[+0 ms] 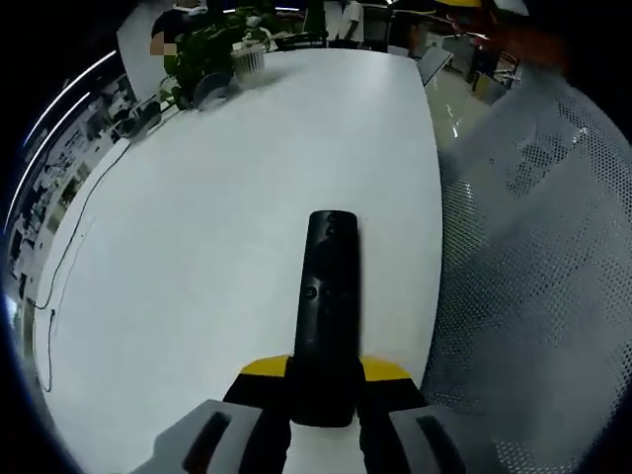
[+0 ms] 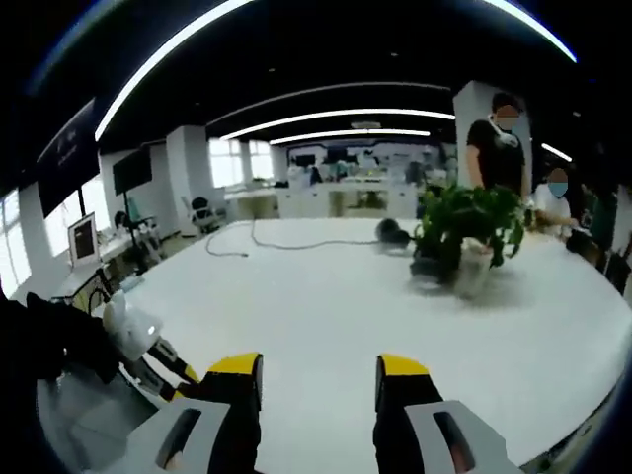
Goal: Press the specified remote control buttons in sequence, fully releasing each button before pressing the next.
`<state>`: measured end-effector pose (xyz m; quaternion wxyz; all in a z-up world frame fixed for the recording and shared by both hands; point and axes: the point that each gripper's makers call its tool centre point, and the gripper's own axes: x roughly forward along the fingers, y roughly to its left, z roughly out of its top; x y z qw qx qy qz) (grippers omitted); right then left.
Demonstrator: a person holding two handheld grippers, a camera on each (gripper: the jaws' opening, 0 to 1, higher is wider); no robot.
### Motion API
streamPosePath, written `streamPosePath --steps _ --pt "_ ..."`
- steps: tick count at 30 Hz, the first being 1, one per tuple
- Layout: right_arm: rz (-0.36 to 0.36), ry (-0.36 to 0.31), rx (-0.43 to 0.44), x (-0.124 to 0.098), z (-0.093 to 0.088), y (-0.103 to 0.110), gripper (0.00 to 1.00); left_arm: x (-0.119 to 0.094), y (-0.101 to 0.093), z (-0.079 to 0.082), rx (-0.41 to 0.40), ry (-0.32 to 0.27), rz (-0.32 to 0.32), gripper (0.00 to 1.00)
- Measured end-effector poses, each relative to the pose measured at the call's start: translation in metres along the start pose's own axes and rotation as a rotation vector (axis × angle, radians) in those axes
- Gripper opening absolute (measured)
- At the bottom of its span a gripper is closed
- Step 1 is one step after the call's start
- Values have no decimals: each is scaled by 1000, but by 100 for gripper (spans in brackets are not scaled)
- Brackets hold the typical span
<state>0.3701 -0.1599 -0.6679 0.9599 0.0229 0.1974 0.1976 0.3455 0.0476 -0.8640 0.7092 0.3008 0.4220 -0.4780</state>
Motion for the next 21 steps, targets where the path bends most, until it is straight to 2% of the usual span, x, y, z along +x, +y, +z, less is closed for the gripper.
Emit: streamPosePath --steps 2,4,8,10,12,17,19,21 --pt "61 -15 16 3 9 11 34 0 1 0 -23 -25 10 24" --pt "88 -88 13 7 32 17 24 0 1 0 -51 -52 20 24" --pt "138 -127 -106 27 71 31 8 1 1 1 -47 -75 22 24" --pt "166 -160 -107 38 89 39 0 1 1 2 -39 -67 25 24" --pt "201 -179 -110 48 101 48 0 1 1 2 -32 -68 29 24" --pt "223 -168 -94 80 107 59 0 1 1 2 -42 -85 25 24" --pt "232 -145 -101 94 103 65 0 1 1 3 -41 -92 23 24" --pt "238 -97 -129 107 92 71 0 1 0 4 -34 -95 21 24"
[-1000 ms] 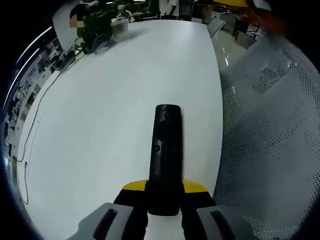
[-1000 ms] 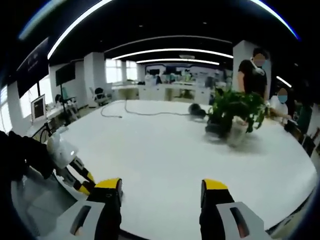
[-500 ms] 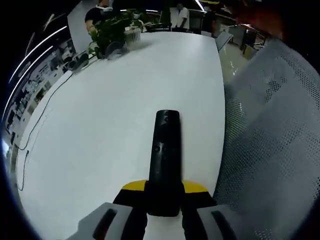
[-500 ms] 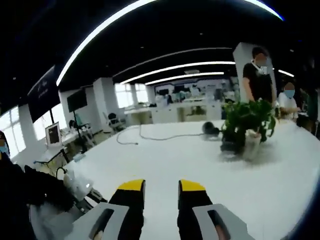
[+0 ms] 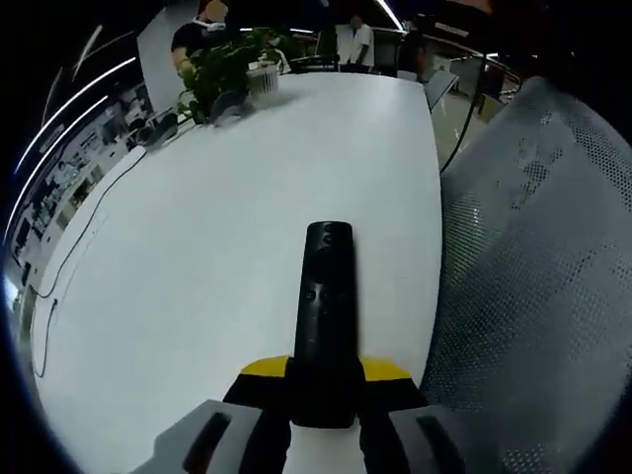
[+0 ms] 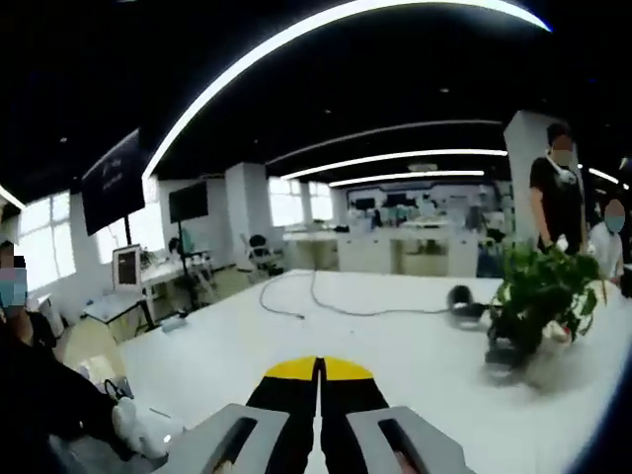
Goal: Press the specified remote control buttons in sequence, fully releasing each button before pressing the next.
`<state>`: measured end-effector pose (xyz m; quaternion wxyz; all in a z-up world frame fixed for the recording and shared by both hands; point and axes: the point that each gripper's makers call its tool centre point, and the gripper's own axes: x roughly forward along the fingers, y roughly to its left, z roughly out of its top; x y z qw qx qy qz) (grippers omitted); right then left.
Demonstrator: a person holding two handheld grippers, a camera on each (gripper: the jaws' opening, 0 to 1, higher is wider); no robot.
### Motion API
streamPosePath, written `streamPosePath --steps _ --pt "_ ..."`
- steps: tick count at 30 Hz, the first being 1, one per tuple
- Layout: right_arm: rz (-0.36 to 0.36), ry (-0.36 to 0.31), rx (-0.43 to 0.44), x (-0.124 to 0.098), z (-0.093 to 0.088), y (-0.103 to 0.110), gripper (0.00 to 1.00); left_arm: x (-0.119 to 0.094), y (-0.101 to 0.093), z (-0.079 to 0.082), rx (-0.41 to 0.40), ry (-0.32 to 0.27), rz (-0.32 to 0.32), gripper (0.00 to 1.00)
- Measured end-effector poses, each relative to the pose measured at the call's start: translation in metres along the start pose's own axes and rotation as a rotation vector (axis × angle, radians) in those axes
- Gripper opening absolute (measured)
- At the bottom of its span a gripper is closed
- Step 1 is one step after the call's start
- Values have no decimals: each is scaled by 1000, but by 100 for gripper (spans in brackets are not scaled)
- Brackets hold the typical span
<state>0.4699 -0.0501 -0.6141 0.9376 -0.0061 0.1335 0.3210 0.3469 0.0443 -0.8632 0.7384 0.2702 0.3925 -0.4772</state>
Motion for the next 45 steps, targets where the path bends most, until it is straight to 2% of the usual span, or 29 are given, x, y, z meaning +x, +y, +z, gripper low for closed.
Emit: streamPosePath --steps 3,5,7,9,10,11,13,15,16,17,19,20,21,23,27,32,38,41,45 --pt "2 84 -9 13 -29 3 0 1 -1 1 4 -3 -8 24" --pt "26 146 11 21 -55 7 0 1 -1 1 8 -2 -10 24" --pt "12 230 40 21 -86 6 0 1 -1 2 4 5 -10 24" --pt "11 245 28 22 -106 7 0 2 -2 2 3 7 -10 24" --pt "13 256 28 21 -111 8 0 2 -2 2 3 2 -10 24" --pt "34 315 26 21 -124 11 0 2 -2 3 1 -3 -10 24" --pt "65 396 26 20 -131 18 0 3 -2 4 -8 -6 -16 24" --pt "70 397 25 23 -137 19 0 3 -2 4 -17 -7 -18 24" --pt "72 430 41 22 -145 20 0 3 -2 4 -18 -8 -17 24" --pt "96 510 73 19 -159 24 0 3 -2 4 -18 -7 -16 24" --pt "116 624 131 15 -180 29 0 4 -3 4 -15 -4 -16 24" --pt "120 652 145 15 -187 29 0 4 -3 4 -16 -4 -16 24" --pt "123 717 151 11 -199 30 0 4 -3 4 -18 -6 -17 24" --pt "131 774 146 10 -210 32 0 4 -3 4 -15 -6 -17 24" --pt "141 844 143 9 -227 37 0 4 -4 4 -6 -4 -19 24" --pt "173 942 190 0 -243 45 0 4 -5 4 -2 -1 -28 24" --pt "181 987 218 -5 -252 48 0 4 -6 4 16 4 -37 24" --pt "167 992 197 -5 -255 44 0 4 -6 5 16 3 -39 24" --pt "169 992 215 -6 -254 44 0 4 -7 5 17 2 -39 24"
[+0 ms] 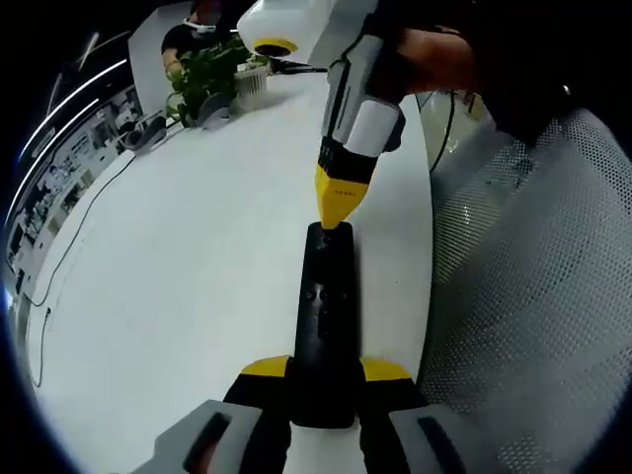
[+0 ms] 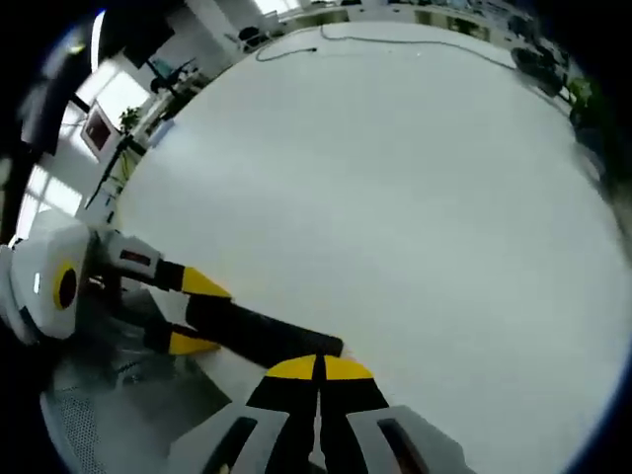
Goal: Press the specified remote control buttons in sequence, fully releasing each button before pressing the next.
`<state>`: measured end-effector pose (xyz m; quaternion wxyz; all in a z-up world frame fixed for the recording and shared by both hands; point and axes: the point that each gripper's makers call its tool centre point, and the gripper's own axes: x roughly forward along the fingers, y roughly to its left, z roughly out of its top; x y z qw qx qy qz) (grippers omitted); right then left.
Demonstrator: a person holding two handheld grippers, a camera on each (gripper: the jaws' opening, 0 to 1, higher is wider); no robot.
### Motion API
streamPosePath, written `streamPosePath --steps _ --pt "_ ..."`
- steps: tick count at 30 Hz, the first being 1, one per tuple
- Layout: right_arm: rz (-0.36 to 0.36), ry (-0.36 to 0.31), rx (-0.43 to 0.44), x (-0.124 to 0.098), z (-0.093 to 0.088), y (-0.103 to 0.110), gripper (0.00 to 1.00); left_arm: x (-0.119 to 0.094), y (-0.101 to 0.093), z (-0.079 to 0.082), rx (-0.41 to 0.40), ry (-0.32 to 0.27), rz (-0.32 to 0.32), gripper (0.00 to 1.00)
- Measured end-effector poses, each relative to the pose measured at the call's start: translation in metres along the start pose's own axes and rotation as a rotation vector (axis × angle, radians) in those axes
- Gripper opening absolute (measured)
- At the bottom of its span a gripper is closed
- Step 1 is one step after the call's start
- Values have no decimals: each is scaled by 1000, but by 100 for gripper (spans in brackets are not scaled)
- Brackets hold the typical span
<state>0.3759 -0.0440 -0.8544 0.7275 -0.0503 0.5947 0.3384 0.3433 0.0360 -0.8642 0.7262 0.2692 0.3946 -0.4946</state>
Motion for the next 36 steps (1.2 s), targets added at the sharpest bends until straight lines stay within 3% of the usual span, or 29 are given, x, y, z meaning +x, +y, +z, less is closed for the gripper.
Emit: streamPosePath --steps 4,9,19,24,27,29,36 --pt "2 2 -1 0 0 1 0 0 0 0 -2 -1 0 24" --pt "-23 1 -93 2 -1 3 0 0 0 0 -9 -5 0 24" --pt "-33 22 -116 3 0 2 0 0 0 -1 -12 -11 0 24" --pt "45 -21 -24 1 1 2 0 -1 0 -1 -18 -15 1 24" --pt "109 14 166 -1 -2 2 0 -1 0 0 -16 -19 1 25" --pt "156 43 178 -1 -7 6 0 -1 0 0 -17 -20 1 25" --pt "107 -8 108 -2 2 7 0 -1 0 0 -15 -19 0 25"
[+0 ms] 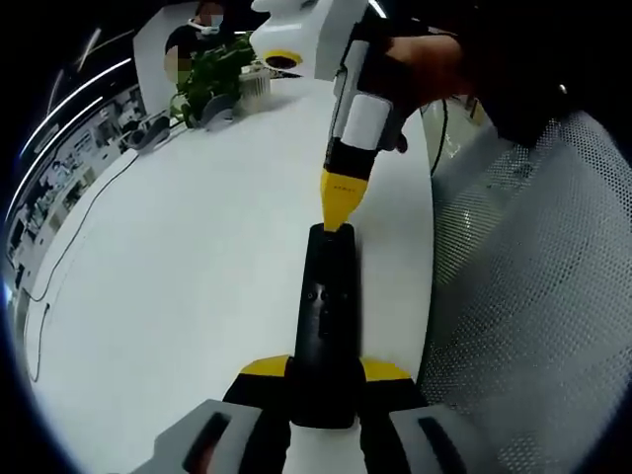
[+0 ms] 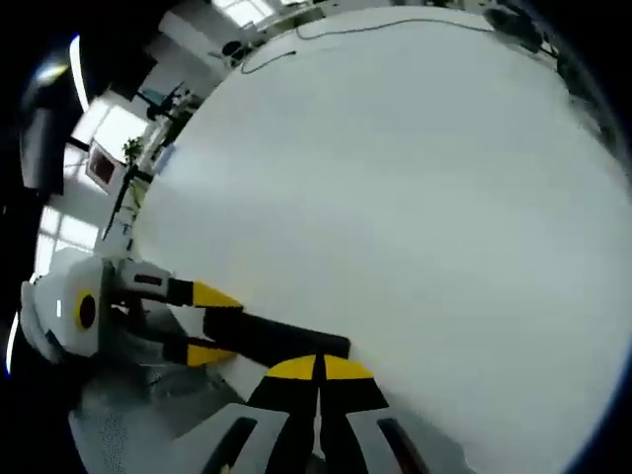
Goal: Press the specified remote control buttons in sequence, fully releasing each button before pressing the next.
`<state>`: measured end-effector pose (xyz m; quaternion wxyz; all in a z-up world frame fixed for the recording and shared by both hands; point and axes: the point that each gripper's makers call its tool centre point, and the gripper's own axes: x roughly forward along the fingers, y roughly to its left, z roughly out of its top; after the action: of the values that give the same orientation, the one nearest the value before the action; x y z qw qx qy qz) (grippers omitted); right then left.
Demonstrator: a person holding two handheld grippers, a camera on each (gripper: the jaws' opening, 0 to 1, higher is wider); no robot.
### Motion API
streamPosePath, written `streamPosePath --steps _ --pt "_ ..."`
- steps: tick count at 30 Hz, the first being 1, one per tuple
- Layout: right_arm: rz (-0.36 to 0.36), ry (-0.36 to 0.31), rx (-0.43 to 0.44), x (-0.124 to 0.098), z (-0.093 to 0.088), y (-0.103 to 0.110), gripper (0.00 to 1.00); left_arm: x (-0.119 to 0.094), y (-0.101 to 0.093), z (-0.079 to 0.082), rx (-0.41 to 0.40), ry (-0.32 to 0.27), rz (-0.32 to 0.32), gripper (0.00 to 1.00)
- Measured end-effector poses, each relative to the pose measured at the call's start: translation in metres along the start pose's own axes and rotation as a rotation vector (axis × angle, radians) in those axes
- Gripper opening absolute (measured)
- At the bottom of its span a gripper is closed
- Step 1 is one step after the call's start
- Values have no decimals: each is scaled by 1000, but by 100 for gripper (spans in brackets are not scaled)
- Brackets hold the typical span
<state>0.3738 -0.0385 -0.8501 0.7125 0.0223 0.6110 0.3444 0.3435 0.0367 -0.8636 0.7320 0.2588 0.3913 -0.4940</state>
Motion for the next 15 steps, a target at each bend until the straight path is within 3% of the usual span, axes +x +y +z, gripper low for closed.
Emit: streamPosePath --steps 4,15 --pt "-6 15 -13 4 -3 -1 0 0 0 0 1 1 0 25" --pt "6 -17 7 4 -1 0 0 -1 -1 -1 -3 2 2 25"
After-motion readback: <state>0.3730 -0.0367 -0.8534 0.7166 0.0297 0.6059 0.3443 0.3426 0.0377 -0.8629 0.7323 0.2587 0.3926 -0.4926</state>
